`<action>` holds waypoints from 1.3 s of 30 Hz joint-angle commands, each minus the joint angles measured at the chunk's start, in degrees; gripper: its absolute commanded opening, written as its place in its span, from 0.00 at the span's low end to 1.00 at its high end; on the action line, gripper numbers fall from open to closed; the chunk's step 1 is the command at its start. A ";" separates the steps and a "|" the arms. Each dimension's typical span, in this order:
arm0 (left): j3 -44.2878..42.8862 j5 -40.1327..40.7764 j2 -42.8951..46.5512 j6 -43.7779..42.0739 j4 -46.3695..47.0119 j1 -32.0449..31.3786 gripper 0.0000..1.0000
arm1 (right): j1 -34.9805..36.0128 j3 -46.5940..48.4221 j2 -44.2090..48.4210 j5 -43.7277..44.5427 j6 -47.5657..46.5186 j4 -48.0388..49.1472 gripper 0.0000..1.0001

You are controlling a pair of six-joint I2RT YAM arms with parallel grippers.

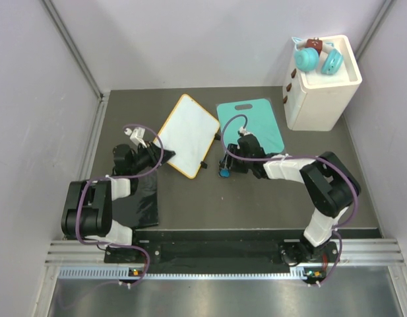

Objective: Erase the whiteboard

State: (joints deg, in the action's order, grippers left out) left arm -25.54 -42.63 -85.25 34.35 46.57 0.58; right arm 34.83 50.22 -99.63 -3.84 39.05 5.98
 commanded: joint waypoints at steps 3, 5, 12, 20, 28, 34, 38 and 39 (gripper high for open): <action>-1.88 -0.44 2.19 -1.48 0.28 -0.40 0.35 | 0.33 -2.14 1.72 0.49 -0.73 -2.55 0.59; -1.53 0.44 3.16 -1.83 -0.16 -0.40 0.40 | 0.33 -2.75 2.60 0.76 -0.81 -2.46 0.62; -0.74 4.57 8.42 -4.28 -4.46 -0.40 0.60 | 0.24 -3.81 4.80 1.46 -1.34 -3.25 0.68; -0.04 14.23 16.15 -6.22 -14.74 -0.32 0.69 | 0.41 -3.20 4.54 2.78 -2.48 -7.37 0.70; 1.55 25.31 25.39 -7.80 -25.02 -0.40 0.75 | 2.17 1.99 1.20 8.15 -4.07 -20.21 0.75; -1.61 28.56 29.17 -10.44 -33.90 -0.40 0.77 | 2.17 -1.25 4.09 7.18 -3.28 -17.16 0.77; -4.16 30.41 31.81 -11.58 -38.03 -0.32 0.78 | 2.17 -6.44 12.08 7.00 -3.36 -11.70 0.79; -4.60 31.37 32.25 -11.58 -39.78 -0.32 0.78 | 2.17 -8.01 15.75 7.09 -3.71 -10.99 0.79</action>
State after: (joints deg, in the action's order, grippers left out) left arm -25.91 -15.00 -56.05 24.88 11.88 0.32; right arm 36.58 47.46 -92.07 2.57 36.03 -5.32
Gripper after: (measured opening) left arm 0.778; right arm 0.781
